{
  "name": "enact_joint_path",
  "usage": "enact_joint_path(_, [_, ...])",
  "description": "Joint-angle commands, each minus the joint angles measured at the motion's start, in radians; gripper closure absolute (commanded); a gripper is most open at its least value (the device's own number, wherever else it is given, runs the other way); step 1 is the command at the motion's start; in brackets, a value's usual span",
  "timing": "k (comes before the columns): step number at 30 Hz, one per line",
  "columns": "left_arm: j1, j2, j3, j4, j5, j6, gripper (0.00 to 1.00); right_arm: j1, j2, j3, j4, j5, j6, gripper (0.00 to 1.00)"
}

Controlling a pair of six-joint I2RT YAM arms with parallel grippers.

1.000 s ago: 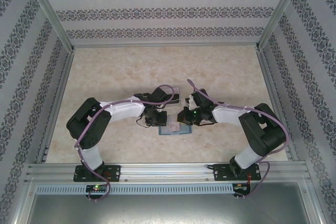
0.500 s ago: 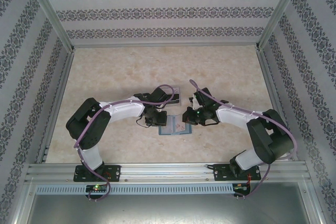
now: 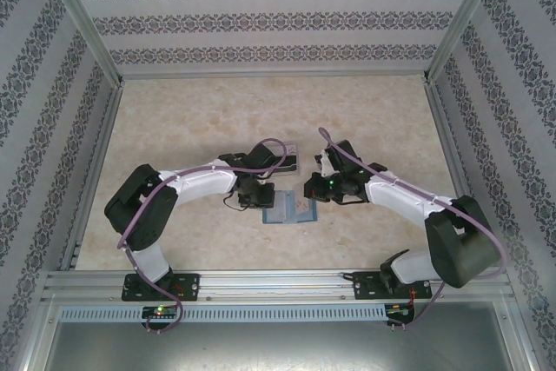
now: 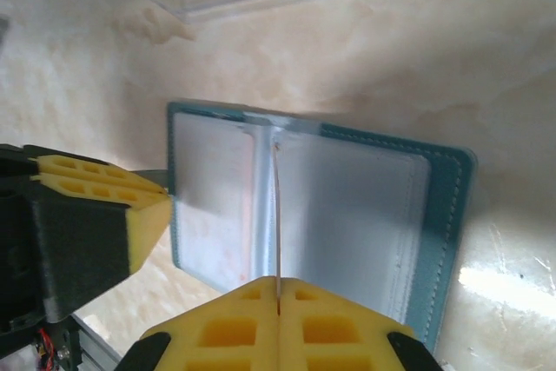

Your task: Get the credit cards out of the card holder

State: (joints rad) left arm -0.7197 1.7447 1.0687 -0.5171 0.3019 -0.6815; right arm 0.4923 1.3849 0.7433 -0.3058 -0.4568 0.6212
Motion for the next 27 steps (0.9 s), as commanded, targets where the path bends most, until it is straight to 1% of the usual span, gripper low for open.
enact_joint_path(1, [0.008,-0.047,0.027,-0.042,-0.02,0.013,0.85,-0.012,-0.031,0.06,-0.032,-0.001,-0.087,0.94])
enact_joint_path(5, [0.035,-0.07,0.015,-0.047,-0.023,0.022,0.85,-0.014,-0.022,0.139,-0.073,-0.009,-0.222,0.93])
enact_joint_path(8, [0.056,-0.088,-0.003,-0.05,-0.022,0.029,0.85,-0.014,0.0,0.219,-0.117,0.015,-0.354,0.93])
enact_joint_path(10, [0.074,-0.102,-0.018,-0.053,-0.023,0.037,0.85,-0.015,0.035,0.289,-0.159,0.028,-0.464,0.93])
enact_joint_path(14, [0.104,-0.128,-0.041,-0.063,-0.021,0.049,0.85,-0.004,0.105,0.406,-0.23,0.023,-0.75,0.92])
enact_joint_path(18, [0.127,-0.155,-0.075,-0.063,-0.019,0.055,0.85,-0.006,0.197,0.56,-0.356,0.026,-1.011,0.92])
enact_joint_path(20, [0.138,-0.166,-0.095,-0.057,-0.012,0.052,0.85,-0.004,0.262,0.666,-0.462,0.034,-1.148,0.92])
enact_joint_path(23, [0.147,-0.178,-0.109,-0.062,-0.013,0.055,0.85,-0.003,0.348,0.796,-0.562,0.056,-1.294,0.94])
enact_joint_path(27, [0.162,-0.197,-0.134,-0.064,-0.016,0.054,0.85,0.006,0.434,0.913,-0.669,0.102,-1.468,0.96])
